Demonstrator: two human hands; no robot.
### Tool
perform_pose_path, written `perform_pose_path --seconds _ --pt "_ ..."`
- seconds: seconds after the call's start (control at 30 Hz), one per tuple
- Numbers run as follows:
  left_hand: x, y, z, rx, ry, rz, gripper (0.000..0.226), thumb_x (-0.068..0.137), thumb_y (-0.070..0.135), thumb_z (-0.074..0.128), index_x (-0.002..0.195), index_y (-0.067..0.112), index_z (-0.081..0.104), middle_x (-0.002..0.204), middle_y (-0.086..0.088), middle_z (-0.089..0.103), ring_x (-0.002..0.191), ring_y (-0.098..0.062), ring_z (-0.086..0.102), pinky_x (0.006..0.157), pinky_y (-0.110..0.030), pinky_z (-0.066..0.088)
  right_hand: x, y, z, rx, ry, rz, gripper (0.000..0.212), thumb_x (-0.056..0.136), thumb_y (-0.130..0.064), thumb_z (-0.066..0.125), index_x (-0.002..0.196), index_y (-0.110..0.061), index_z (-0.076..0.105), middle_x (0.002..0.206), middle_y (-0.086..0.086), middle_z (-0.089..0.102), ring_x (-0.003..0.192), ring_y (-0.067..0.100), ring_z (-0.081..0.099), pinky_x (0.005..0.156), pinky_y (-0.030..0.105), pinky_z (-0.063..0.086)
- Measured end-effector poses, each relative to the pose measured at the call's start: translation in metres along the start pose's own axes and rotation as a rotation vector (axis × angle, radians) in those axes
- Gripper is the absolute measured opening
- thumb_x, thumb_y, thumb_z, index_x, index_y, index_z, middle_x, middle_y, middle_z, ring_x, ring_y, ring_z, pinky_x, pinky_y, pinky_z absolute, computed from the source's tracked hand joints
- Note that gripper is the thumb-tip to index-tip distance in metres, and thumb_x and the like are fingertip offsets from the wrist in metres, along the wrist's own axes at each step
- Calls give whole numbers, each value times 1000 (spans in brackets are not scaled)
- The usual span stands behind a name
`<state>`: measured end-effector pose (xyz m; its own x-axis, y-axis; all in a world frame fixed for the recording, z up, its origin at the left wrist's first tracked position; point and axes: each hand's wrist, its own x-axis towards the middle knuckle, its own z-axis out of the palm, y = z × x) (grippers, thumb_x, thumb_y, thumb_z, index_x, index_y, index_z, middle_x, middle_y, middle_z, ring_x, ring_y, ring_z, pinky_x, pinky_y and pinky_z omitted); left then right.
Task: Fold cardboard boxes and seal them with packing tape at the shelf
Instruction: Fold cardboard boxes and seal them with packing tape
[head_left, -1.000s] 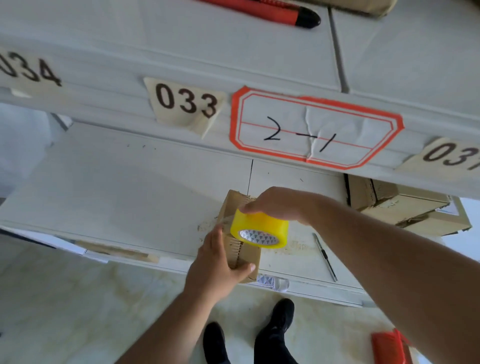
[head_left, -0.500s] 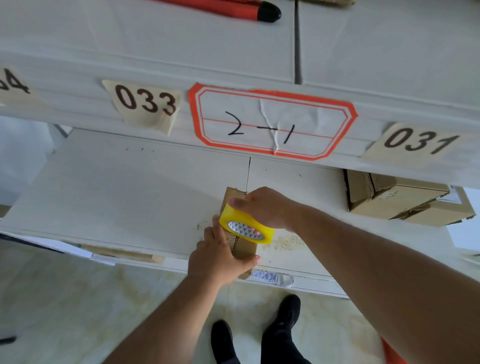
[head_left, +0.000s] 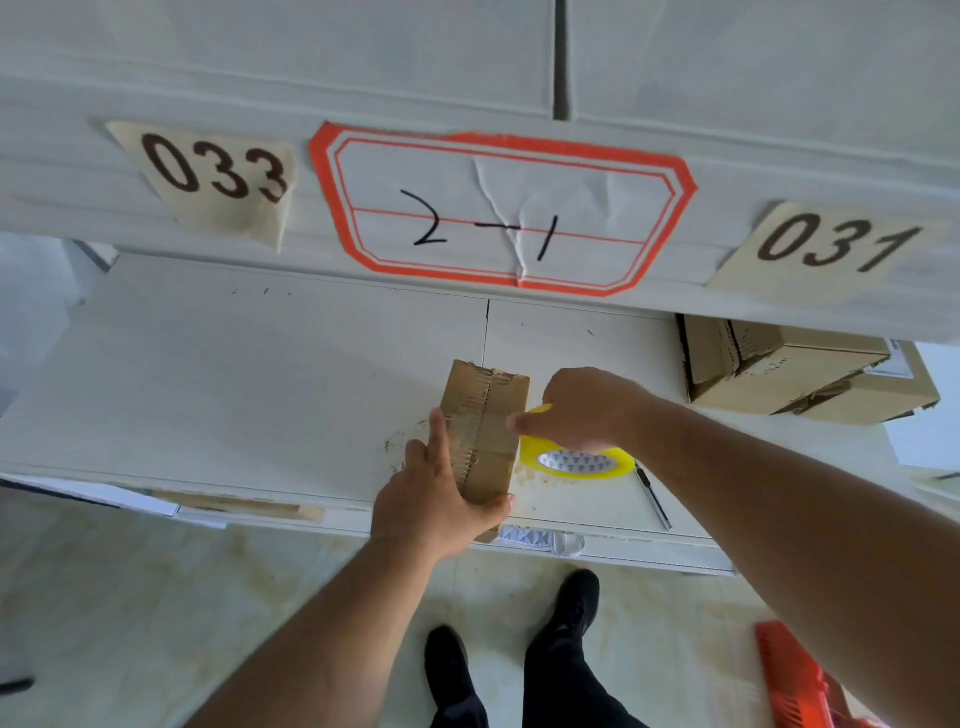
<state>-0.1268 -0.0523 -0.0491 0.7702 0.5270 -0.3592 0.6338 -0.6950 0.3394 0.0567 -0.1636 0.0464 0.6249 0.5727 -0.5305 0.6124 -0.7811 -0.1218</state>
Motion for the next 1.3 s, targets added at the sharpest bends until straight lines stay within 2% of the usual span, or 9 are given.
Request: perform_pose_path --seconds 0.07,0.53,0.7,0.77,0.83,0.93,1.07,1.17,1.3 --pt "0 0 -1 12 -6 -2 140 63 96 53 157 31 -27 139 -4 40 113 -26 62 85 -41 54 1 9 13 -59 16 12 73 87 -86 41 112 -22 67 107 -6 67 99 20 61 76 36 46" --pt "0 3 -5 47 -53 -19 139 65 96 53 156 32 -30 137 -5 38 109 -26 63 83 -41 55 13 21 44 -38 -20 57 64 90 -82 42 104 -24 65 99 -6 66 96 18 61 83 36 50" --pt "1 3 -6 52 -67 -19 139 65 97 51 156 30 -30 143 -6 35 116 -26 59 87 -42 54 17 24 57 24 -42 71 74 89 -85 40 121 -24 67 115 -5 69 108 20 63 90 39 51" --pt "1 10 -5 109 -61 -19 138 68 95 48 158 24 -27 159 -9 21 134 -30 45 100 -47 48 17 25 59 38 -53 67 75 89 -85 39 124 -24 66 120 -4 68 112 21 62 92 40 50" --pt "1 25 -1 193 -45 -23 135 72 92 46 159 16 -23 170 -8 -11 152 -33 18 113 -54 35 18 26 61 52 -65 71 76 88 -85 39 121 -23 68 116 -4 69 109 21 63 94 42 52" --pt "5 44 11 179 -6 -89 130 77 81 54 160 15 -22 167 -13 -27 155 -38 5 114 -58 35 20 27 64 114 -80 92 73 87 -86 41 107 -22 70 103 -5 70 101 20 64 94 44 52" --pt "5 45 11 130 37 -42 108 82 67 55 161 32 -11 168 -13 -18 145 -40 22 107 -55 38 13 27 61 207 -111 70 70 86 -84 47 93 -18 70 94 -2 70 93 19 65 85 39 53" --pt "10 32 11 -152 -34 -52 107 75 69 59 159 48 -3 169 5 -10 148 -27 18 111 -57 39 -3 40 37 340 -63 7 65 86 -78 57 78 -15 65 78 2 66 75 17 61 72 36 48" --pt "29 0 30 -621 -138 -128 90 64 62 77 145 47 40 152 -7 42 135 -26 51 109 -54 47 -14 42 15 537 -4 -41 52 89 -66 66 90 -14 72 85 3 68 78 19 63 65 31 44"
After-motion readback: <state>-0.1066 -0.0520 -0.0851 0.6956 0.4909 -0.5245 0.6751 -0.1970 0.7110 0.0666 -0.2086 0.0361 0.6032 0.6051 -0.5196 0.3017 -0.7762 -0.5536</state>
